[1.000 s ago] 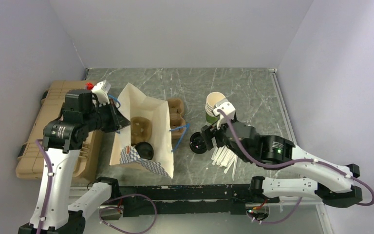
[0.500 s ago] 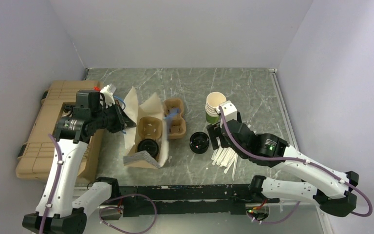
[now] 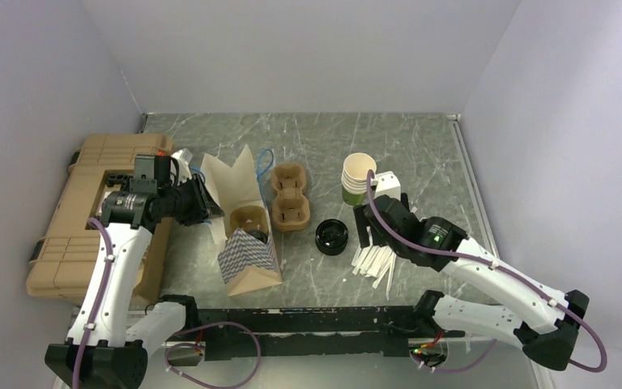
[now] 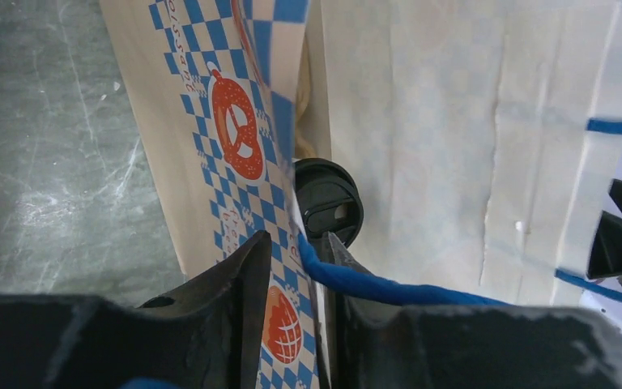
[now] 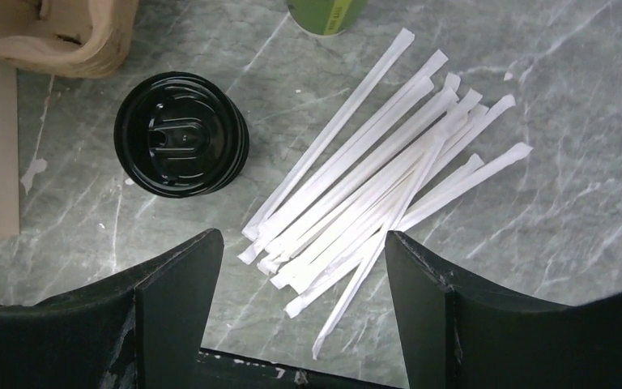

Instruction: Pack the takeout coffee

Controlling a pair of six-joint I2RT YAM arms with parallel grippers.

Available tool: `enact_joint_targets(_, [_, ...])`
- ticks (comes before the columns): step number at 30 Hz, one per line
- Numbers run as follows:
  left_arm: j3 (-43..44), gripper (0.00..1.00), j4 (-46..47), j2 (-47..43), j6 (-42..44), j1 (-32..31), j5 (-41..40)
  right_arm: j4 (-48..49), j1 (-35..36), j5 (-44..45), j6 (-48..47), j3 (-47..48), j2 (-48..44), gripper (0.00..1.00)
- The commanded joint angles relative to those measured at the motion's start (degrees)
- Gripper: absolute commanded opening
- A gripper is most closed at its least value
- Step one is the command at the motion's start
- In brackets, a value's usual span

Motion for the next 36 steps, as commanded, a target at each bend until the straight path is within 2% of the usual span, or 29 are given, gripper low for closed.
enact_joint_targets(1, [1.6,0.40,-0.7,-1.1,2.3,0.2,-3.2,-1.3,-2.0,-1.1,5.3,-0.2,0.9,0.77])
enact_joint_targets(2, [2.1,0.45,-0.9,-1.3,2.5,0.2,-3.6,-1.6,-2.5,-1.1,6.2,-0.3,1.2,0.77])
enact_joint_targets(4, [3.1,0.49,-1.2,-1.4,2.9,0.2,-3.5,-2.0,-3.2,-1.3,7.8,-0.7,1.6,0.77])
enact_joint_targets(12, [6.9,0.57,-2.3,-2.3,4.4,0.2,-2.8,-2.7,-5.5,0.1,13.9,-3.0,0.6,0.78])
enact_joint_targets(20, [13.6,0.62,-3.6,-3.0,5.7,0.2,-1.4,-3.8,-8.4,1.4,18.0,-4.9,1.6,0.74])
enact_joint_targets(30, [17.8,0.69,-2.8,-6.7,6.7,0.2,0.9,-1.4,-15.5,-0.2,21.9,-10.0,1.0,0.57])
enact_joint_targets(36, [13.8,0.69,-0.6,-9.4,5.5,0.2,5.7,2.7,-19.9,-1.1,23.8,-13.8,0.0,0.47])
